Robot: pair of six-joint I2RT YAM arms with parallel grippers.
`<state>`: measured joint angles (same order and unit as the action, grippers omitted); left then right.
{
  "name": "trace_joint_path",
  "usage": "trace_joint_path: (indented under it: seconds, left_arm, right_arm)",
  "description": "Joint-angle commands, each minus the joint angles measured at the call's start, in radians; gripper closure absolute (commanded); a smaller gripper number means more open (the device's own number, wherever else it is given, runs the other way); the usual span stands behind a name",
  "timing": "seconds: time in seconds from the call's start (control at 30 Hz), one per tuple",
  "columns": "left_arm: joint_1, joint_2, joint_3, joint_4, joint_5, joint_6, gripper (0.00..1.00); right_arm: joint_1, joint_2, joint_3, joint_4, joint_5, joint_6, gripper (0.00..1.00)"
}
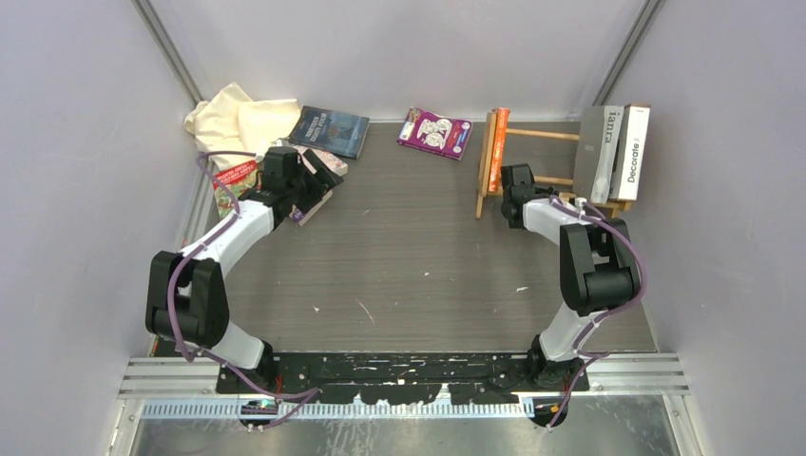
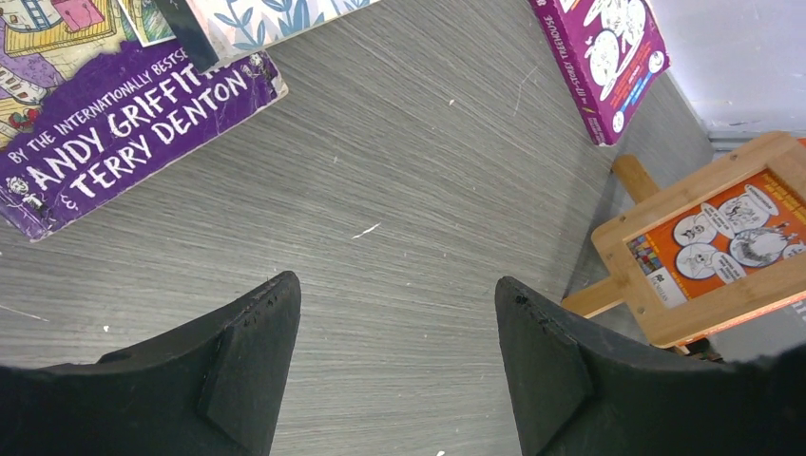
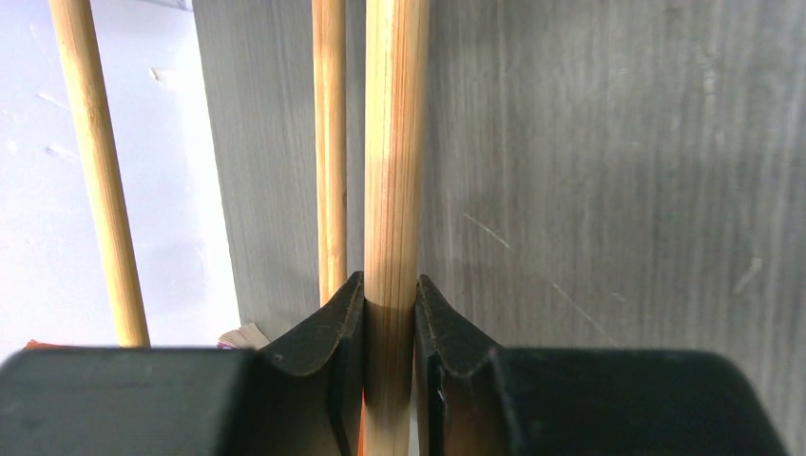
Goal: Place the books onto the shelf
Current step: Move the shelf to the center of the board.
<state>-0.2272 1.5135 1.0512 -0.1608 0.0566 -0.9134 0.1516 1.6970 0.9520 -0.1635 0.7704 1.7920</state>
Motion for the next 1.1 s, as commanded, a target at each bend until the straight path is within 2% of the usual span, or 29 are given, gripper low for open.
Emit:
trace_joint_path:
  seconds: [0.0,0.33,0.63,1.07]
  left_arm:
    - [-0.004,0.022,0.051,0.066,0.005,0.004,0.26]
    - [-0.003,0.056,0.062,0.084,0.015,-0.002,0.26]
    - [-0.002,0.059,0.056,0.098,0.02,-0.012,0.26]
    - [-0.002,0.083,0.068,0.098,0.03,0.008,0.25]
  right_arm:
    - [-0.007,0.051,0.059,0.054,-0.089,-0.083,0.99]
    - [-0.029,0.101,0.153,0.021,-0.126,-0.163,0.97]
    - [-0.063,0.113,0.159,0.027,-0.134,-0.207,0.95]
    - [-0.078,0.221,0.298,0.018,-0.159,-0.244,0.95]
